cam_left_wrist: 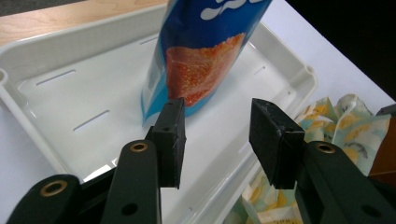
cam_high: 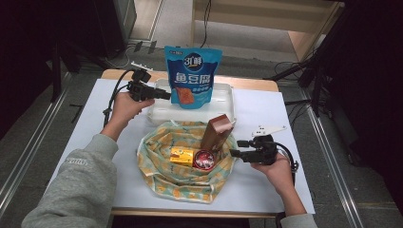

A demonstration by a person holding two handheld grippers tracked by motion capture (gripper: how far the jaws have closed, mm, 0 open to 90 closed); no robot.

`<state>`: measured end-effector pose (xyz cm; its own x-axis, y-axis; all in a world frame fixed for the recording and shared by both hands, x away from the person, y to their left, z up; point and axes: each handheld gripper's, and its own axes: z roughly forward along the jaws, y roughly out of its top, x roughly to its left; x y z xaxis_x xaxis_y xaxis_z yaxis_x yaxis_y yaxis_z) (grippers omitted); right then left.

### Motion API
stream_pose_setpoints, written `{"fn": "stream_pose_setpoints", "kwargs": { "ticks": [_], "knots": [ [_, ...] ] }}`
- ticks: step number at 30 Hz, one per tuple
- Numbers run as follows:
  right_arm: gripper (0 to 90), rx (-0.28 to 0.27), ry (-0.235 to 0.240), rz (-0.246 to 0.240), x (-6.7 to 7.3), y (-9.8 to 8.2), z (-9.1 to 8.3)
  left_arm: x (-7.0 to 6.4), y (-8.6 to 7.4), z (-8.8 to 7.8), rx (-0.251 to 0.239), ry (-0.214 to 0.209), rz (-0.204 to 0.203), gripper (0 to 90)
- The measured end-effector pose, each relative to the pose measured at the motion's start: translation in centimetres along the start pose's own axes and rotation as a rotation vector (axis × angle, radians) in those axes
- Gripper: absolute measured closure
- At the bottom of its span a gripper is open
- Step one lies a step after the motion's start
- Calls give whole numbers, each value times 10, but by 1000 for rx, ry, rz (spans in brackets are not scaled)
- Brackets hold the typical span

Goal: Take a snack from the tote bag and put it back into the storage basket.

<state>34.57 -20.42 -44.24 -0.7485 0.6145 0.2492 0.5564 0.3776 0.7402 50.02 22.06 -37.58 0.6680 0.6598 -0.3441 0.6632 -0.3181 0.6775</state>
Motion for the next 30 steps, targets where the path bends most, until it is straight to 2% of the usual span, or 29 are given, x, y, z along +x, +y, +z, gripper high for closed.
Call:
{"fn": "stream_pose_setpoints", "kwargs": {
  "ticks": [5, 9, 13, 19, 22, 28, 30],
  "knots": [
    [447, -4, 0, -2, 2, 1, -2, -8, -4, -4, -1, -27, 6, 511],
    [446, -3, -5, -15, 4, 1, -3, -13, -6, -8, -3, -32, 4, 489],
    [445, -5, -9, -28, 7, 3, -5, -19, -11, -12, 13, -28, 23, 479],
    [446, -5, -15, -41, 12, 6, -8, -28, -20, -20, -3, -47, 25, 471],
    [458, -8, -21, -51, 16, 10, -13, -32, -29, -22, 10, -47, 31, 464],
    [539, -6, -27, -53, 21, 15, -17, -39, -40, -27, 1, -48, 34, 462],
    [636, -8, -20, -39, 23, 18, -19, -43, -43, -28, 14, -38, 52, 442]
  ]
}}
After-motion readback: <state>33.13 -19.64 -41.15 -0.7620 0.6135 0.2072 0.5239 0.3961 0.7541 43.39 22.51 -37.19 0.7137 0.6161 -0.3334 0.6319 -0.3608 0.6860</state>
